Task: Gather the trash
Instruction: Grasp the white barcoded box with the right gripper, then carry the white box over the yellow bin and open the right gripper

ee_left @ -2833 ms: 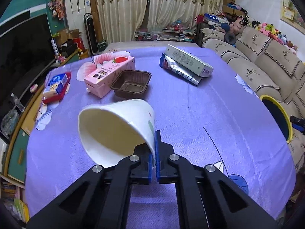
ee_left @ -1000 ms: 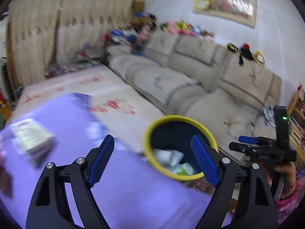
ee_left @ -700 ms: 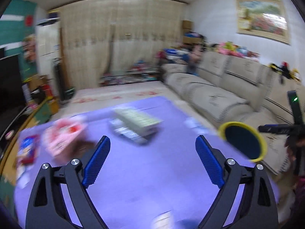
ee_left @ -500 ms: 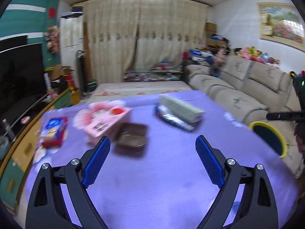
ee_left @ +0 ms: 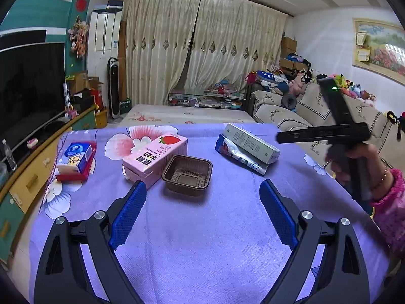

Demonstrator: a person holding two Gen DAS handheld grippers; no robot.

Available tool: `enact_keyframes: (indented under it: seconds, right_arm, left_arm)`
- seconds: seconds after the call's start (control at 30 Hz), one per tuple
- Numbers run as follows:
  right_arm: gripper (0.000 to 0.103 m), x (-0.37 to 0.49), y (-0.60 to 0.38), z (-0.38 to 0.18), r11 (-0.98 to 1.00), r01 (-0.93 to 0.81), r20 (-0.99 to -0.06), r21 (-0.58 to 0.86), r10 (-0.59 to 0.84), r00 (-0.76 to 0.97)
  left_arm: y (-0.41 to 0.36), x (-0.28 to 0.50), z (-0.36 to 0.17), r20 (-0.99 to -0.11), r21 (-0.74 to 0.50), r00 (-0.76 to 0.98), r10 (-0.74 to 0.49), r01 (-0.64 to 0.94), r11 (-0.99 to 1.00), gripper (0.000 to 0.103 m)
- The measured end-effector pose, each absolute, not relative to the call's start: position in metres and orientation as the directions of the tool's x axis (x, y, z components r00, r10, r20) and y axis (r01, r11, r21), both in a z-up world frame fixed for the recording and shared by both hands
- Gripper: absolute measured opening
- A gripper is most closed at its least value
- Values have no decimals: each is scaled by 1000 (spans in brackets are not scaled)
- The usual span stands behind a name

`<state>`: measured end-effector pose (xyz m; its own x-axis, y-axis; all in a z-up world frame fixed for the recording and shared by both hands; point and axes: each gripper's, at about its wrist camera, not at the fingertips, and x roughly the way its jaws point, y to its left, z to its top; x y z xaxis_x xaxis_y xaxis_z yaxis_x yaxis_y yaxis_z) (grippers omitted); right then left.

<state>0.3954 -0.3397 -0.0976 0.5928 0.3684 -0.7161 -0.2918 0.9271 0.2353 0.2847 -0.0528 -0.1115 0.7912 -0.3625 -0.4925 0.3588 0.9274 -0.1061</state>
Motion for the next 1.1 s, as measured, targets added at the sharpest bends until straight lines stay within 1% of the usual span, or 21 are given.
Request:
enact_keyframes:
  seconds: [0.2, 0.37, 0.43, 0.5, 0.53, 0.63, 0.87, 1.1]
  right_arm:
    - [96, 425, -326, -117, 927, -318, -763, 198, 349, 544]
    - [96, 441, -323, -136, 919, -318, -792, 234, 370, 486]
    - [94, 441, -324, -140, 915, -314, -789, 255, 384, 479]
    - [69, 440, -324, -142, 913, -309, -788, 266, 391, 476]
    - [68, 440, -326, -141, 910, -309, -788, 275, 397, 470]
    - [68, 433, -320, -138, 932, -300, -803, 205, 335, 493]
    - [68, 400, -324, -113, 947, -271, -770, 172, 301, 563]
    - [68, 349, -340, -87, 967, -213, -740, 141, 246, 626]
  left_arm:
    - [-51, 286, -112, -496, -123, 785, -372, 360, 925, 90]
    - [-54, 286, -114, -503, -131, 776, -381, 367, 921, 90]
    - [-55, 285, -114, -504, -130, 775, -381, 367, 921, 90]
    - [-55, 285, -114, -505, -133, 773, -384, 370, 920, 90]
    - [-56, 285, -115, -507, -133, 772, -385, 371, 919, 90]
    - [-59, 285, -115, -510, -128, 770, -383, 373, 919, 90]
    - [-61, 283, -116, -507, -112, 774, -380, 377, 919, 90]
    - [-67, 280, -116, -508, -94, 773, -380, 389, 916, 90]
